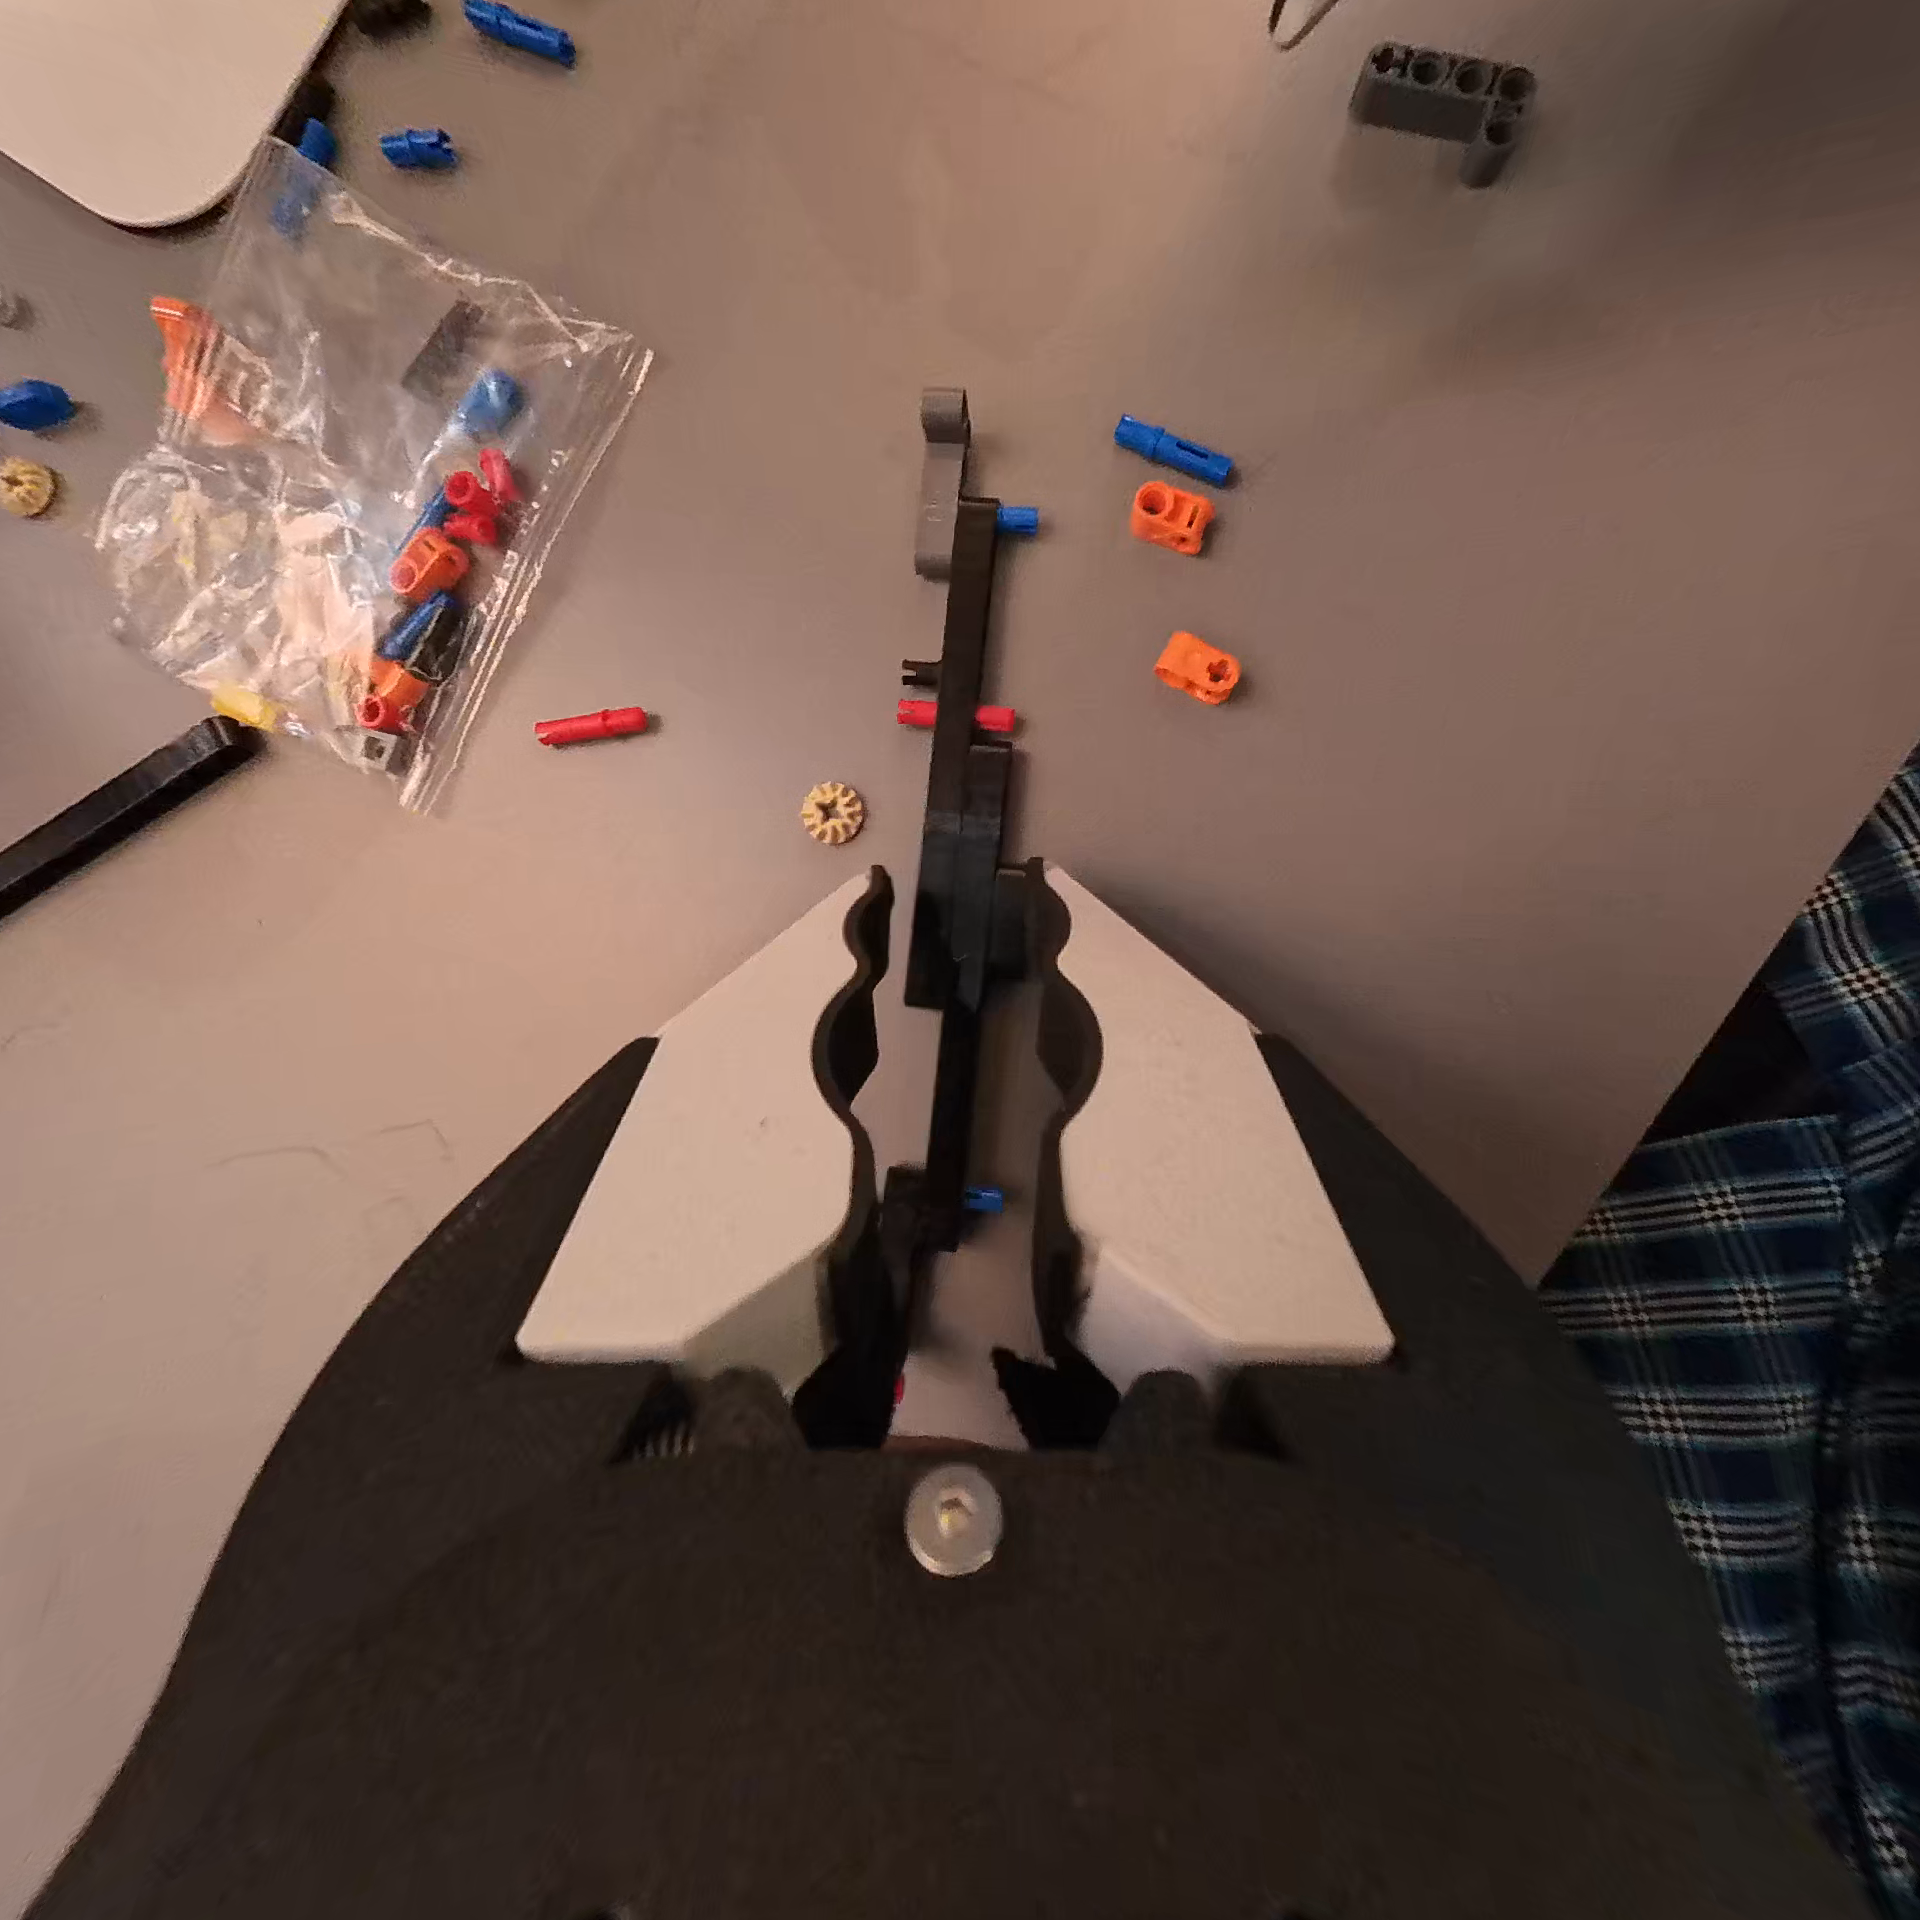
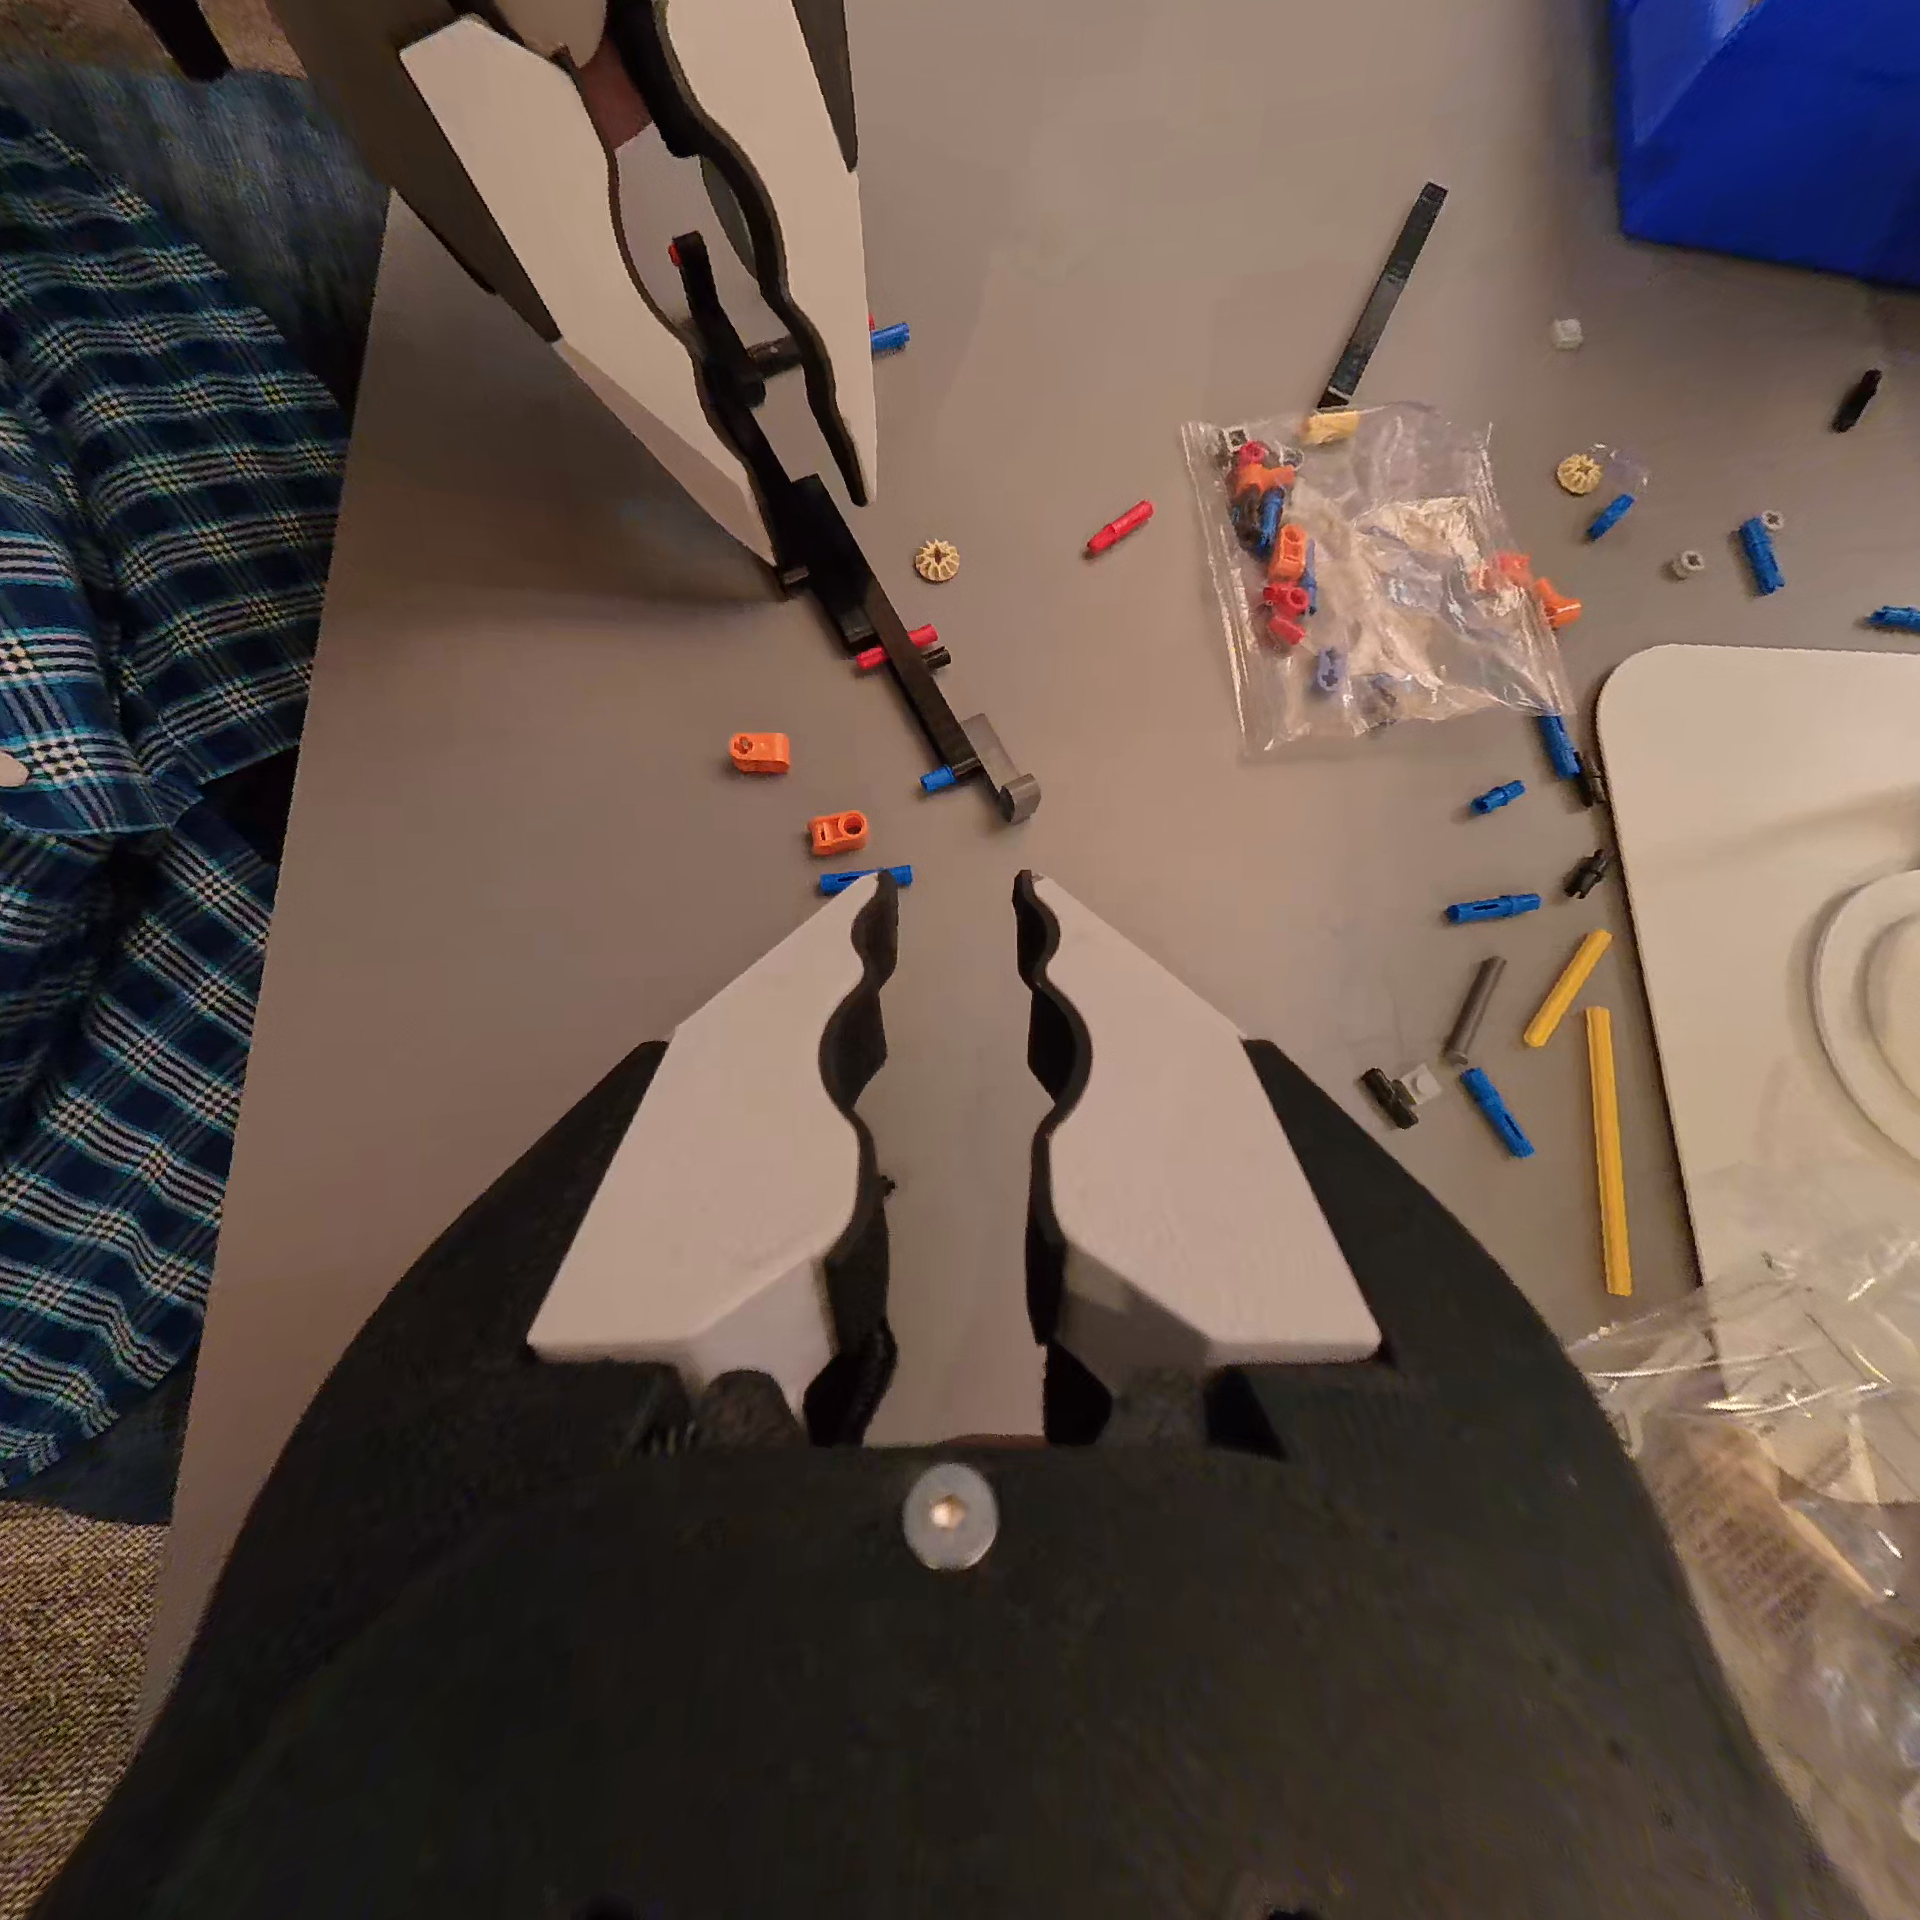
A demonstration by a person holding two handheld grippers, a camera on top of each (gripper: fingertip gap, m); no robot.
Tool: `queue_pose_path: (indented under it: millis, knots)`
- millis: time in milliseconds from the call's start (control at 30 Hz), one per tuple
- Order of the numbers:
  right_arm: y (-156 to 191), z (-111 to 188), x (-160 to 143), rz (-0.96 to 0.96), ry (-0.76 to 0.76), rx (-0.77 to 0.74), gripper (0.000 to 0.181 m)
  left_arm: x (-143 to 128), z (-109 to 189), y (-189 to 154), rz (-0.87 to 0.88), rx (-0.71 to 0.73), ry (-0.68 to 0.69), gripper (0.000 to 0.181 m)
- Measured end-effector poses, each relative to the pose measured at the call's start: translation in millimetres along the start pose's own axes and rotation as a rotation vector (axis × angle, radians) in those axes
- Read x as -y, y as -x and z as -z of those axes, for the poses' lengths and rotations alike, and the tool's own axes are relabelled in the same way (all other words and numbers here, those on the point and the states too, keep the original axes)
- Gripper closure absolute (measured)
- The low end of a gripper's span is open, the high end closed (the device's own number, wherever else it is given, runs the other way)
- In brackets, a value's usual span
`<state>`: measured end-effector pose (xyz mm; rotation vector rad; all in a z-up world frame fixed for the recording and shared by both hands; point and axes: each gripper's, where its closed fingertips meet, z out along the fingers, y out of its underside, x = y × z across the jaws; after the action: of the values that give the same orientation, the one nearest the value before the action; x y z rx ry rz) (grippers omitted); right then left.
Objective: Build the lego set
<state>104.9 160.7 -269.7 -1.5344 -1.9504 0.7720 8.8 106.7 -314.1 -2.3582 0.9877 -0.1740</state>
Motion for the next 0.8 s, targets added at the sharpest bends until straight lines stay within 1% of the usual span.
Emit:
queue_pose_path:
  millis: [200,400,667,800]
  knots:
    - [3.4,2.1,5.8,-0.012,-0.004,-0.002,0.161,-0.6,6.9,5.0,0.011,-0.011,-0.045,0.153]
    - [7.0,1.2,11.2,-0.026,0.002,-0.008,0.159,2.4,23.4,13.0,0.063,-0.034,-0.122,0.15]
    - [7.8,0.0,16.6,-0.072,-0.001,-0.029,0.155,-11.9,28.5,18.7,-0.01,-0.029,-0.092,0.146]
    - [16.1,-3.9,11.5,-0.064,0.04,-0.02,0.153,-9.7,27.9,17.3,-0.011,-0.038,-0.121,0.147]
